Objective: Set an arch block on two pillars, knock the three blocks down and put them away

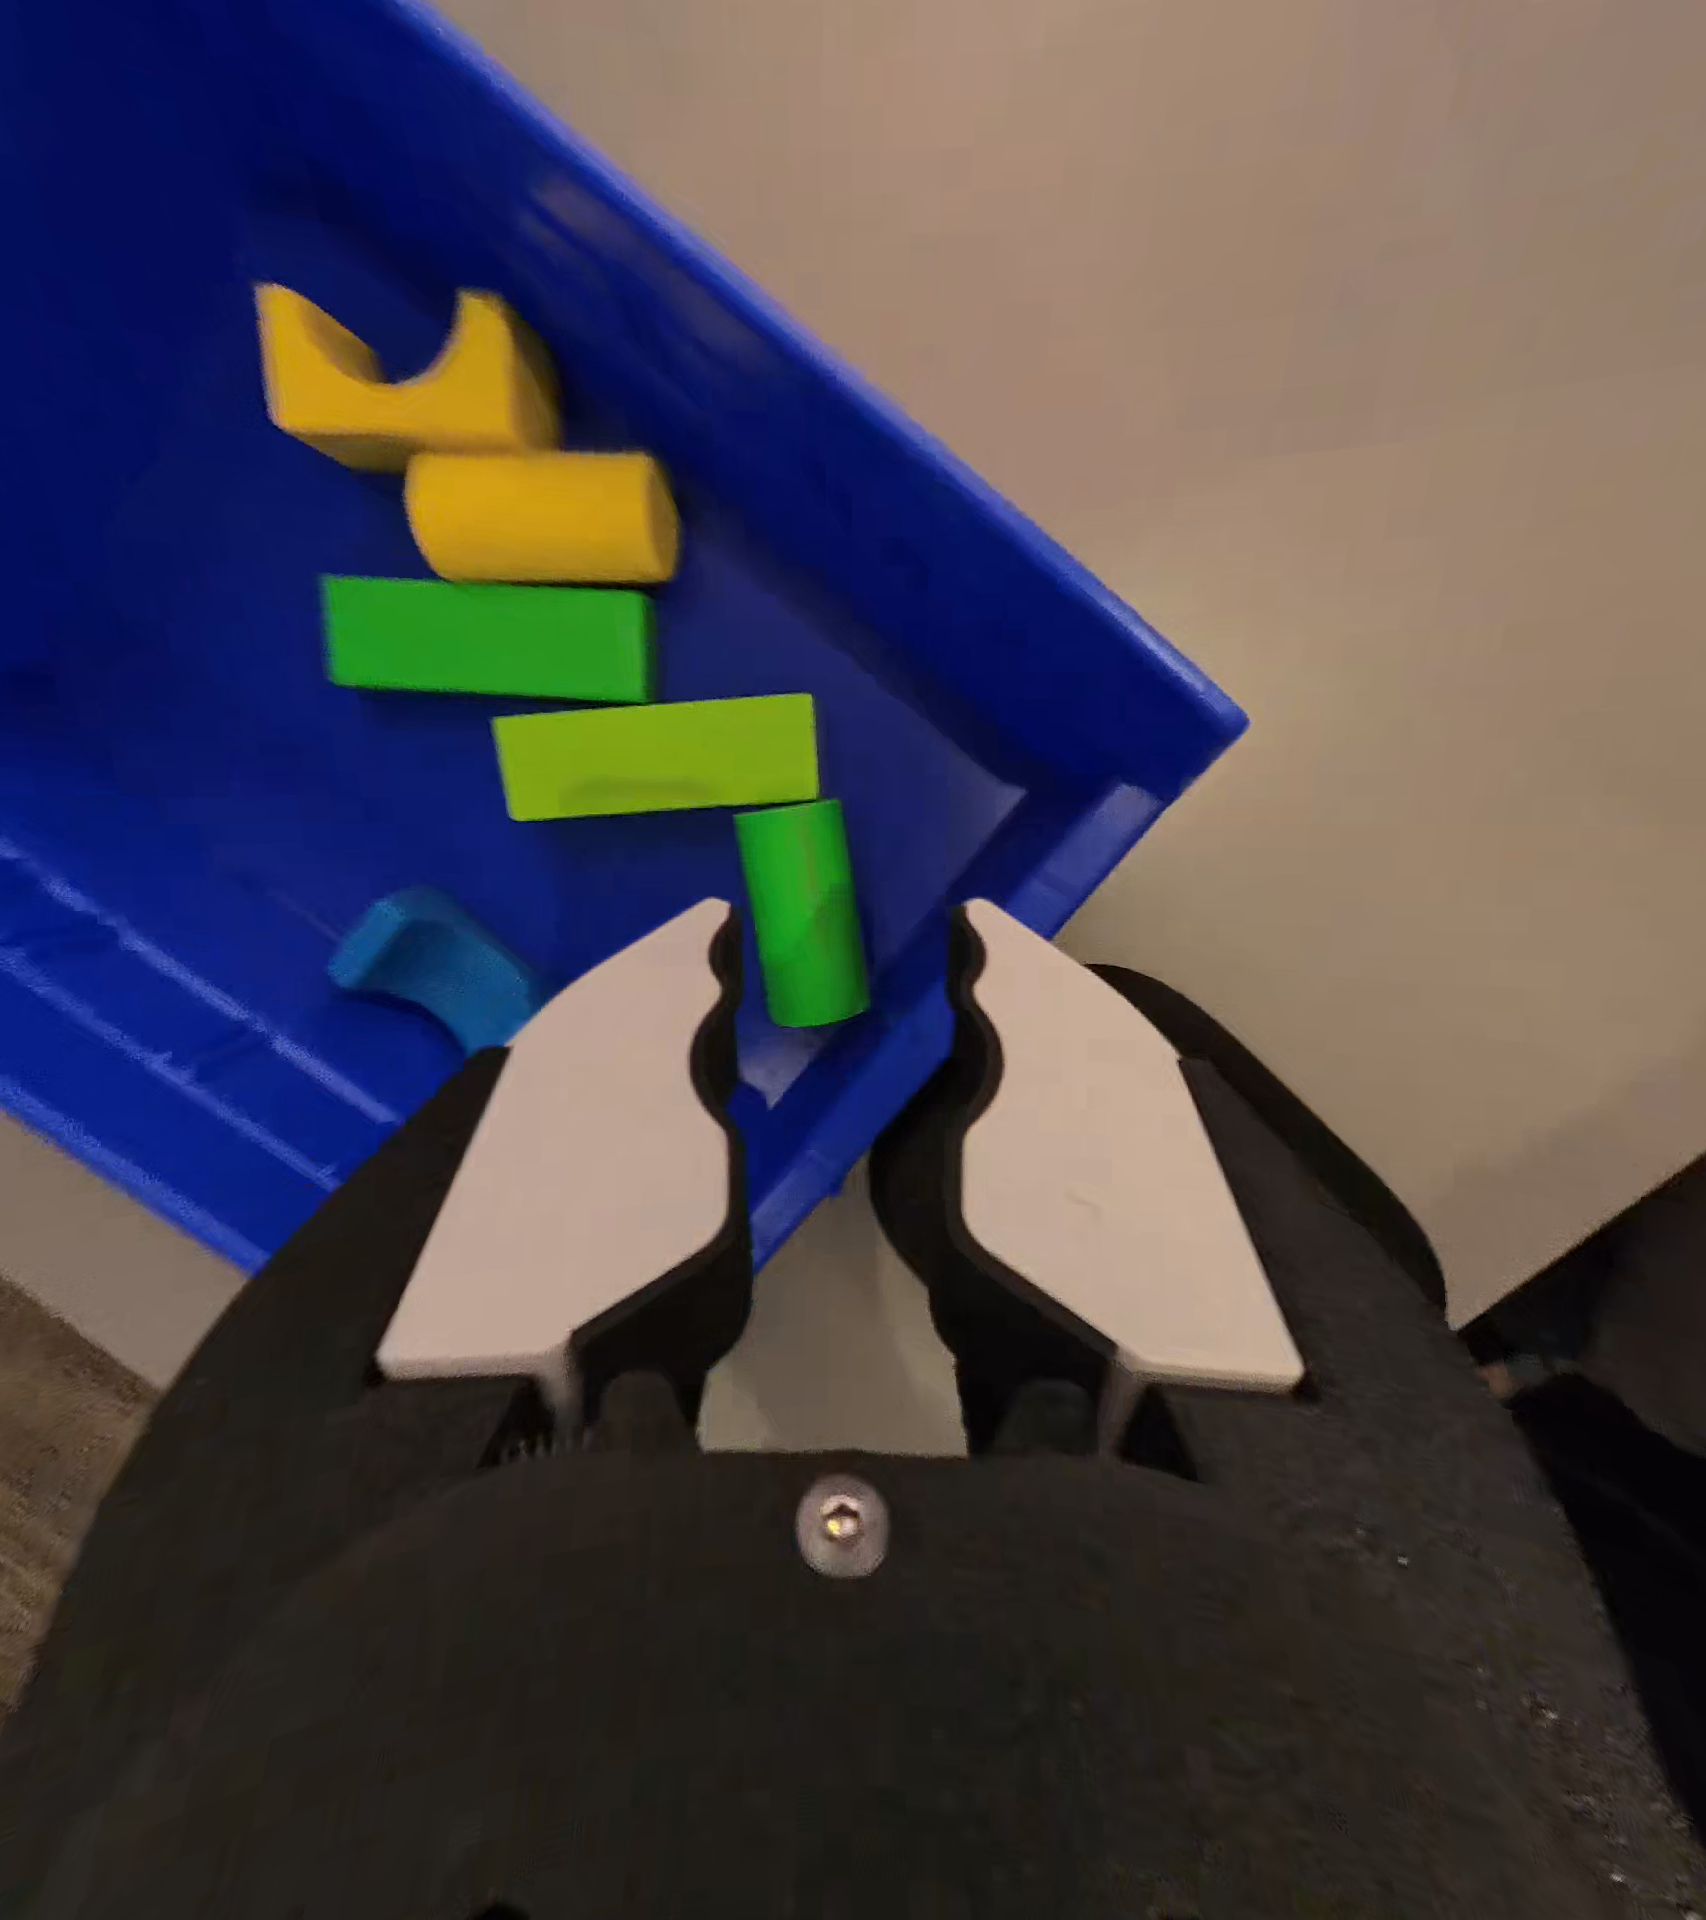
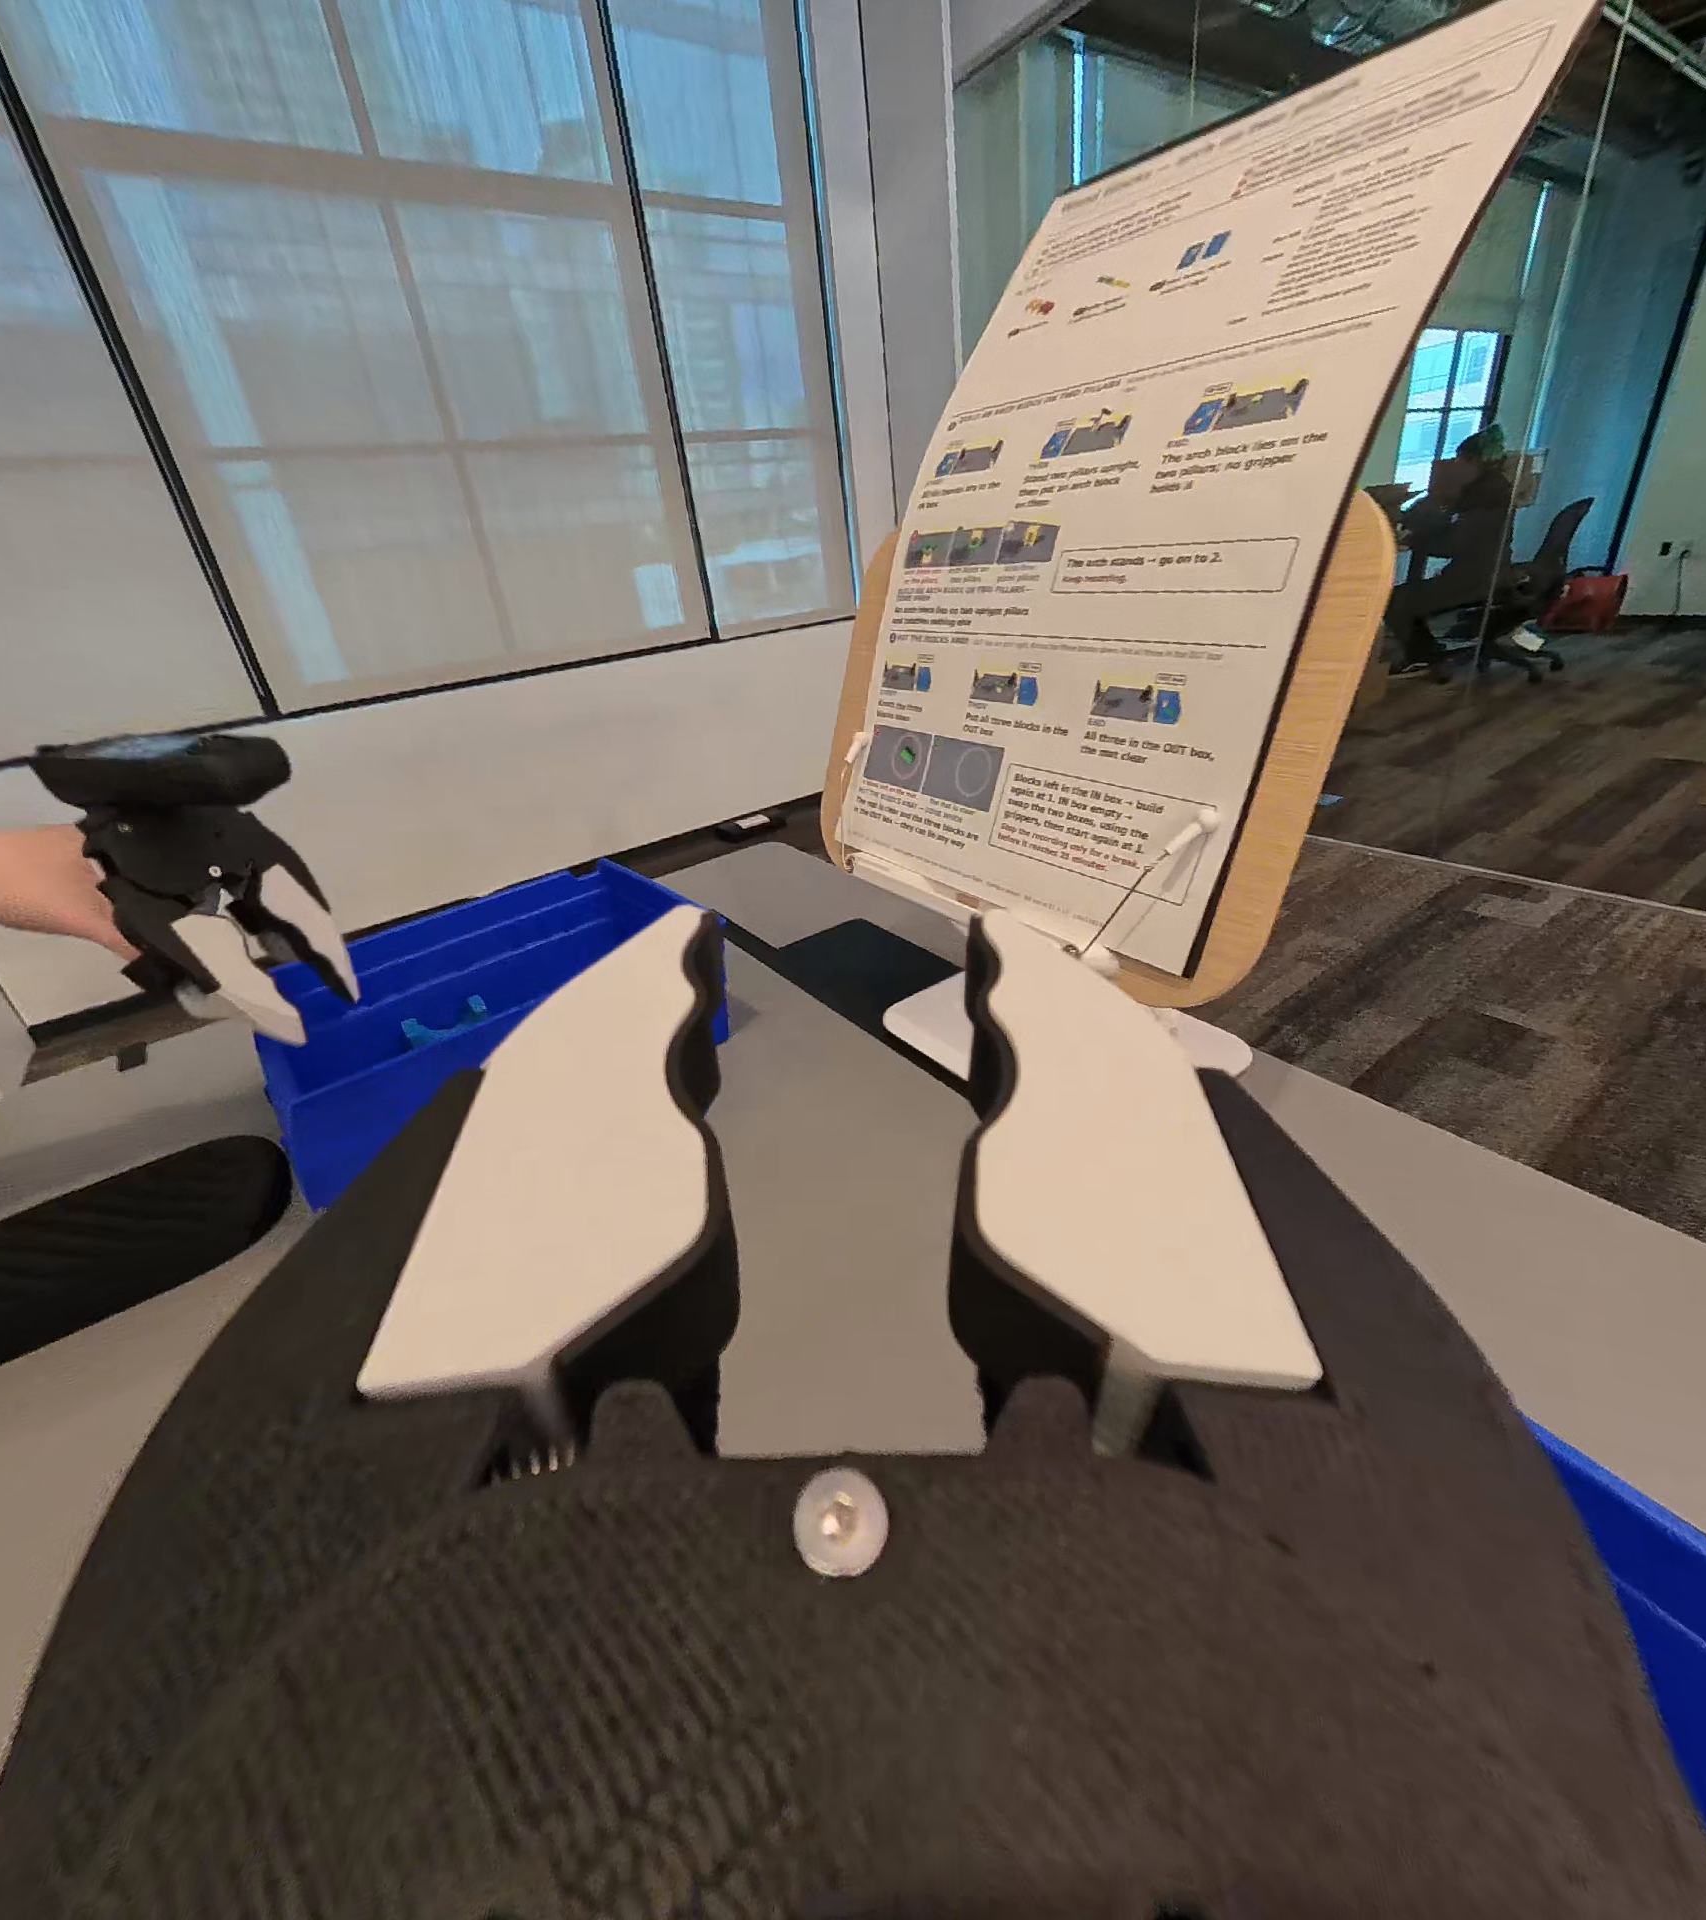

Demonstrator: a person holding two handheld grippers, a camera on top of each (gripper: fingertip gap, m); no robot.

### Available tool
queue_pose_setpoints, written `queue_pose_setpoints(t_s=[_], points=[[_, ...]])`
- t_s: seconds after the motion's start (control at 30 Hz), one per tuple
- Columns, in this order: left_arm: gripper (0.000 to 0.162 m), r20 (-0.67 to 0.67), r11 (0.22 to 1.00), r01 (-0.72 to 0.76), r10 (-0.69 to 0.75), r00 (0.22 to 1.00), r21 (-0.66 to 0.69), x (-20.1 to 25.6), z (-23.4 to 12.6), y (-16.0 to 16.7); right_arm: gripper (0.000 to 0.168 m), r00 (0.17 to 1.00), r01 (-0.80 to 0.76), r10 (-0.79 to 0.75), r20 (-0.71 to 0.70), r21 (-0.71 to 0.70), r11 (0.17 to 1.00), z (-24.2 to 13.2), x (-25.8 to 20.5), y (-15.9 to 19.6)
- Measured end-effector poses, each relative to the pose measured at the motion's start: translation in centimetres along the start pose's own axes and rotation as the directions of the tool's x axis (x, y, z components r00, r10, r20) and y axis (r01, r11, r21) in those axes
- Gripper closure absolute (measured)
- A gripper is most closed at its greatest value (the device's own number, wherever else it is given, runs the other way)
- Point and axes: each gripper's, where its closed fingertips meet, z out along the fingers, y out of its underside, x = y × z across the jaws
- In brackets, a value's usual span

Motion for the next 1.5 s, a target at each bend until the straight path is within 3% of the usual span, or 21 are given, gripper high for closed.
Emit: queue_pose_setpoints(t_s=[0.13, 0.2, 0.37, 0.43, 0.7, 0.83, 1.0, 1.07, 1.17, 1.27, 1.33, 1.43, 1.5], points=[[0.117, 0.043, 0.994, 0.004, 0.001, 0.999, -0.11, -1.2, 3.1, 1.1, 0.122, 1.0, 0.01, -0.01, -0.019, -0.012, 1.0, -0.5, 0.1, 0.0], [0.121, 0.025, 0.989, 0.026, -0.023, 0.999, -0.145, -1.2, 4.3, 1.3, 0.122, 0.999, 0.018, -0.018, -0.028, -0.014, 1.0, -0.9, 0.1, -0.1], [0.109, -0.056, 0.965, 0.075, -0.092, 0.994, -0.252, 0.1, 6.8, 2.4, 0.122, 0.999, 0.02, -0.02, -0.039, -0.003, 1.0, -1.5, 0.5, -0.5], [0.108, -0.027, 0.956, 0.073, -0.084, 0.996, -0.284, -0.2, 7.3, 2.6, 0.122, 0.999, 0.01, -0.01, -0.035, -0.002, 1.0, -1.5, 0.6, -0.5], [0.115, 0.07, 0.936, 0.053, -0.03, 0.997, -0.348, -2.3, 7.9, 3.7, 0.122, 1.0, 0.02, -0.02, -0.023, -0.026, 0.999, -0.9, 0.5, -0.1], [0.128, 0.037, 0.934, 0.078, -0.069, 0.997, -0.349, -2.0, 8.7, 4.0, 0.122, 1.0, 0.014, -0.015, -0.023, -0.048, 0.999, -0.6, 0.6, 0.7], [0.129, 0.06, 0.939, 0.069, -0.051, 0.997, -0.337, -2.9, 7.9, 3.9, 0.122, 0.999, 0.028, -0.03, -0.032, -0.07, 0.997, -0.4, 0.7, 1.1], [0.129, 0.099, 0.97, 0.056, -0.033, 0.995, -0.239, -3.9, 5.8, 1.8, 0.122, 0.998, 0.06, -0.061, -0.022, -0.061, 0.996, -0.1, 0.1, 0.8], [0.129, 0.014, 0.994, 0.061, -0.063, 0.998, 0.094, -2.3, 0.6, -4.9, 0.122, 0.99, 0.112, -0.107, 0.088, -0.055, 0.992, 1.5, -3.0, 1.1], [0.129, -0.074, 0.91, -0.032, 0.068, 0.995, 0.414, 2.5, -4.8, -11.8, 0.122, 0.953, 0.134, -0.101, 0.286, -0.098, 0.986, 3.8, -8.3, 2.8], [0.129, -0.067, 0.825, -0.109, 0.174, 0.982, 0.555, 6.0, -6.9, -15.0, 0.122, 0.903, 0.177, -0.12, 0.412, -0.103, 0.979, 5.1, -12.5, 4.1], [0.129, -0.089, 0.716, -0.157, 0.293, 0.952, 0.68, 10.9, -8.0, -18.5, 0.121, 0.826, 0.336, -0.251, 0.505, -0.082, 0.938, 6.3, -17.0, 6.2], [0.129, -0.144, 0.701, -0.167, 0.362, 0.921, 0.693, 13.7, -7.4, -19.7, 0.118, 0.783, 0.455, -0.392, 0.483, -0.014, 0.89, 6.5, -18.4, 6.5]])
